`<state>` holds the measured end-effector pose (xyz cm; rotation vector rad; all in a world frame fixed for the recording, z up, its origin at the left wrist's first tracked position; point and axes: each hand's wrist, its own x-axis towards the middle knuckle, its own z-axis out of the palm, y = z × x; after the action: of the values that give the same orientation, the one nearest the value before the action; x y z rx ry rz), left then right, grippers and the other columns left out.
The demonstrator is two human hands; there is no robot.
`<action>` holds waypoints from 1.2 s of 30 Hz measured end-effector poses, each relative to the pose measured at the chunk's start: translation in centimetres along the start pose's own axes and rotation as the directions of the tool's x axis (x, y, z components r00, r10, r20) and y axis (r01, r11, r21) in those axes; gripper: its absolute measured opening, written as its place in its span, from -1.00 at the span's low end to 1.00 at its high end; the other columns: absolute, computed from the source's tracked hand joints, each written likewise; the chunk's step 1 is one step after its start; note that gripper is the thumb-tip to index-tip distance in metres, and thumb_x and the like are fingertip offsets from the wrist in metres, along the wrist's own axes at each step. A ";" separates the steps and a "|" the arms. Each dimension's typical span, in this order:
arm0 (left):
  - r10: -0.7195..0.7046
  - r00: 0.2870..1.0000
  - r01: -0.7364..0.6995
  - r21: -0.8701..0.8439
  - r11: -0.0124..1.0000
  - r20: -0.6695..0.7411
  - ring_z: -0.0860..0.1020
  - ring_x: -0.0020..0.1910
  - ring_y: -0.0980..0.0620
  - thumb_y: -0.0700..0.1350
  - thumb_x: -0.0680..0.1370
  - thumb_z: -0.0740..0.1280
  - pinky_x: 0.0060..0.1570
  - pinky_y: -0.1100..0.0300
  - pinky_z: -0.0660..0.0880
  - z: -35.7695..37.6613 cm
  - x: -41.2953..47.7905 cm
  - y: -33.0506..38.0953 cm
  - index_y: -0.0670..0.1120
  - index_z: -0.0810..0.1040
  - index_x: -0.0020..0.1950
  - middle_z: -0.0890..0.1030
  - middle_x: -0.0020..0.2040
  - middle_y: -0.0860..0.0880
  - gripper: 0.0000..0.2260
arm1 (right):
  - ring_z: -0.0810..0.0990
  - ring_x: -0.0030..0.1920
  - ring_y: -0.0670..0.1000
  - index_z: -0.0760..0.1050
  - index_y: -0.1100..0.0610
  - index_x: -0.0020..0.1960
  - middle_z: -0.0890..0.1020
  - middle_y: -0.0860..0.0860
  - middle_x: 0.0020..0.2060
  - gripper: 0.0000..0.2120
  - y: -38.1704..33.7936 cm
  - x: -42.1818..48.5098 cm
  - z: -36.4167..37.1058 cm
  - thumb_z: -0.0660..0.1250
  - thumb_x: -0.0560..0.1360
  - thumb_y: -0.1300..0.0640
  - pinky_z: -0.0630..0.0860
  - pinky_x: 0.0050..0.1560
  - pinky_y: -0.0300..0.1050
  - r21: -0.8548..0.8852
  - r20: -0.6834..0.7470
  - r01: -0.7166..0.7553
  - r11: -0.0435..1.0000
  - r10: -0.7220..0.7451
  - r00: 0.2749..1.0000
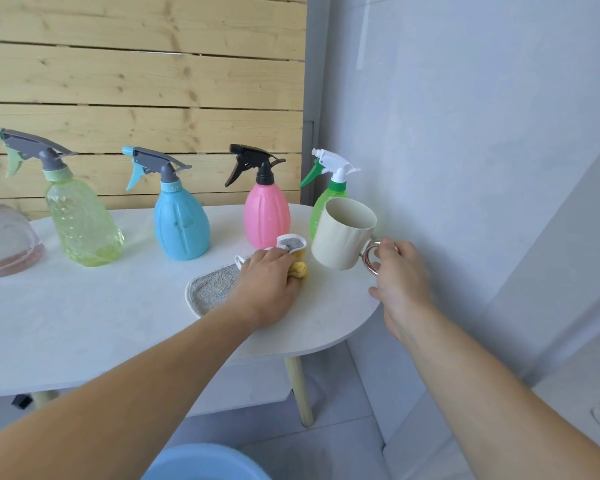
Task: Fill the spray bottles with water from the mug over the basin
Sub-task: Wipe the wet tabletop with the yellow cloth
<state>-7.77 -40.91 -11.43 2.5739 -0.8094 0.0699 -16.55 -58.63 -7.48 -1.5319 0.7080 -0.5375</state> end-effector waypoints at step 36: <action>-0.267 0.938 0.322 0.264 0.909 -0.223 0.42 0.30 -0.21 0.04 0.62 0.23 0.33 -0.11 0.31 -4.3 -10.0 -7.2 -0.03 0.56 0.28 0.58 0.24 -0.05 -0.71 | 0.62 0.09 0.20 0.51 0.18 -0.13 0.66 0.12 -0.12 -0.74 0.9 -2.3 2.0 0.20 0.38 0.00 0.43 -0.06 -0.03 -0.254 0.292 0.076 0.964 0.002 0.956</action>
<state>-11.65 -28.49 -12.19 2.8891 -0.3540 0.3545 -16.83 -55.57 -8.41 -1.8306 0.5371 -0.2416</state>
